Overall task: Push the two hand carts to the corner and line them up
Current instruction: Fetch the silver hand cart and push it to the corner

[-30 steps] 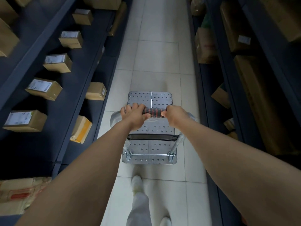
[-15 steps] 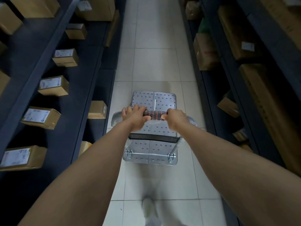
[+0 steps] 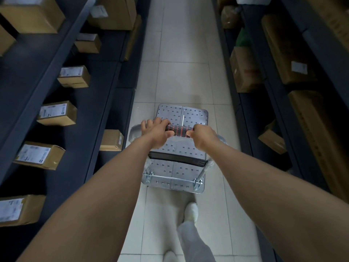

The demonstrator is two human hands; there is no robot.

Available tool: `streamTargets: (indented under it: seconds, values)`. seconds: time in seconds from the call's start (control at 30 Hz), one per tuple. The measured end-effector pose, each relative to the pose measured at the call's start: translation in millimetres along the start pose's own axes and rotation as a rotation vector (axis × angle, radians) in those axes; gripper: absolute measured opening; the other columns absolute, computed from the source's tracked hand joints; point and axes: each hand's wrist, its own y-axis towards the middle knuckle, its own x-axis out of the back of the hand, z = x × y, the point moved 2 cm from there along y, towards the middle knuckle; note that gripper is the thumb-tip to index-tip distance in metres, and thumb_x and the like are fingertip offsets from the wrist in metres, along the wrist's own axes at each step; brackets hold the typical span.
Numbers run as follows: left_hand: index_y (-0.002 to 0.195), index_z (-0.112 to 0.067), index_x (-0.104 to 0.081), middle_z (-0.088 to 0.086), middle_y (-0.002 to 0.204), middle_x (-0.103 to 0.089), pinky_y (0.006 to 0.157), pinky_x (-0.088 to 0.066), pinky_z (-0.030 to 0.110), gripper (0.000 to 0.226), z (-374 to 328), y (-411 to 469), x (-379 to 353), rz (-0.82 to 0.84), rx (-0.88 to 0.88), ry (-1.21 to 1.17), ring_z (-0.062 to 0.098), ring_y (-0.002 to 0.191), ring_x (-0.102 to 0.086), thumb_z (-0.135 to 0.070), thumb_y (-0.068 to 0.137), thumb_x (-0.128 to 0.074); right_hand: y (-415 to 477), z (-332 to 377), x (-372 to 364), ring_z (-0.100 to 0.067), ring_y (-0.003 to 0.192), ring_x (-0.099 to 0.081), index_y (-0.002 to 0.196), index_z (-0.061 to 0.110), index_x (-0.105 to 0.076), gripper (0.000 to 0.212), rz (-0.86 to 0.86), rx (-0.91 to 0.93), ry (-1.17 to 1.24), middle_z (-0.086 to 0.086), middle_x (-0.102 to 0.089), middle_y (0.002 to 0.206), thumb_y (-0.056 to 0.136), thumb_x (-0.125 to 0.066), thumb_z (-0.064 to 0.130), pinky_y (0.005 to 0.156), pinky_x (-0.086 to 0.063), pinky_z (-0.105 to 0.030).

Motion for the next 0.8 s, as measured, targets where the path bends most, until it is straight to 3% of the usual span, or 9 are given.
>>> streamTargets:
  seconds: [0.23, 0.8]
  values:
    - [0.127, -0.027, -0.041, 0.007, 0.137, -0.038, 0.117, 0.001, 0.050, 0.031, -8, 60, 28, 0.057, 0.038, -0.009, 0.033, 0.134, -0.027, -0.038, 0.098, -0.042, 58, -4, 31, -0.026, 0.099, -0.058, 0.117, 0.010, -0.055, 0.026, -0.031, 0.008, 0.011, -0.010, -0.062, 0.105, 0.096, -0.054, 0.026, 0.088, -0.050, -0.039]
    - [0.129, -0.025, -0.041, 0.008, 0.137, -0.036, 0.117, -0.003, 0.051, 0.035, -30, 197, 81, 0.060, 0.039, -0.013, 0.032, 0.132, -0.027, -0.041, 0.099, -0.039, 193, -20, 100, -0.026, 0.099, -0.057, 0.117, 0.010, -0.052, 0.029, -0.017, 0.002, 0.010, -0.009, -0.060, 0.104, 0.097, -0.050, 0.032, 0.087, -0.050, -0.038]
